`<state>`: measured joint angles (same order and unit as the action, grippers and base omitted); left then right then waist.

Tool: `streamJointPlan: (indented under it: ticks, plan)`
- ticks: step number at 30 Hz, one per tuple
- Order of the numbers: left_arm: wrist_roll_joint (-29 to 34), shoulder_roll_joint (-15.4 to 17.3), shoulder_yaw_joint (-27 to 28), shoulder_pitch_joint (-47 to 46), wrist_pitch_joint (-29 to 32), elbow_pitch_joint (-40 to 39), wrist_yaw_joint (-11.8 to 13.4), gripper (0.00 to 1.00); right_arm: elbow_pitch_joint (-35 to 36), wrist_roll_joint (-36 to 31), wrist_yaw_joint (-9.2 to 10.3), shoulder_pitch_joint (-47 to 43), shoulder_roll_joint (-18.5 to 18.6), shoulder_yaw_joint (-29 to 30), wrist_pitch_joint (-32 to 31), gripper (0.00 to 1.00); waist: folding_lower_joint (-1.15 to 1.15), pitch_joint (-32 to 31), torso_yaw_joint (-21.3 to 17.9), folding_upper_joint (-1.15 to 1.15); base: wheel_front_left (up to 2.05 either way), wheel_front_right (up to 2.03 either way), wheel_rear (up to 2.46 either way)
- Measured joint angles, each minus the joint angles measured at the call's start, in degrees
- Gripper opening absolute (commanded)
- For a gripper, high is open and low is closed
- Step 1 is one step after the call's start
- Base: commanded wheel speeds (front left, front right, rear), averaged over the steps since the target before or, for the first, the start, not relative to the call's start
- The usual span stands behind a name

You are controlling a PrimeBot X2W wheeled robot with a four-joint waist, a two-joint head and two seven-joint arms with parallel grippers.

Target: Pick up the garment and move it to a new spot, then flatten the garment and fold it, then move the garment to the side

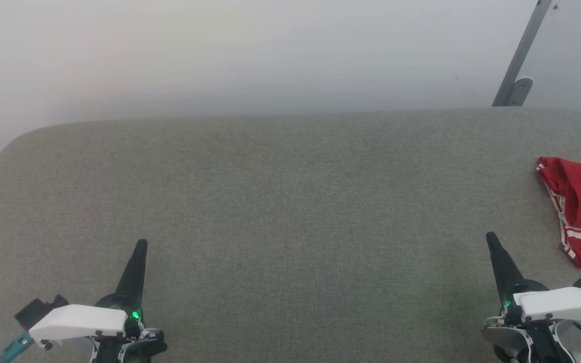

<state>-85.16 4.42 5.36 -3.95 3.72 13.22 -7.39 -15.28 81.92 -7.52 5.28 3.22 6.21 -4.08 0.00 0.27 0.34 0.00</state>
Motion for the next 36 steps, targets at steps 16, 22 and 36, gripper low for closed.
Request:
streamJointPlan:
  ticks: [16, 22, 36]
  plan:
    - [-4.8, -0.94, 0.53, -1.32, 1.76, 0.58, -0.01, 0.0, 0.73, 6.94, 0.03, 0.57, -0.15, 0.21, -1.66, 0.0, 0.0, -0.06, -0.22, 0.0, 0.0, 0.0, 0.0]
    - [-6.76, -1.21, 0.69, -1.87, 2.27, 0.8, -0.01, 0.0, 1.03, 9.4, 0.03, 0.67, -0.22, 0.3, -2.25, 0.0, 0.0, -0.09, -0.31, 0.0, 0.0, 0.0, 0.0]
    - [-7.4, -1.35, 0.8, -1.98, 2.58, 0.88, -0.01, 0.0, 1.16, 10.37, 0.03, 0.73, -0.25, 0.33, -2.48, 0.0, 0.0, -0.1, -0.34, 0.0, 0.0, 0.0, 0.0]
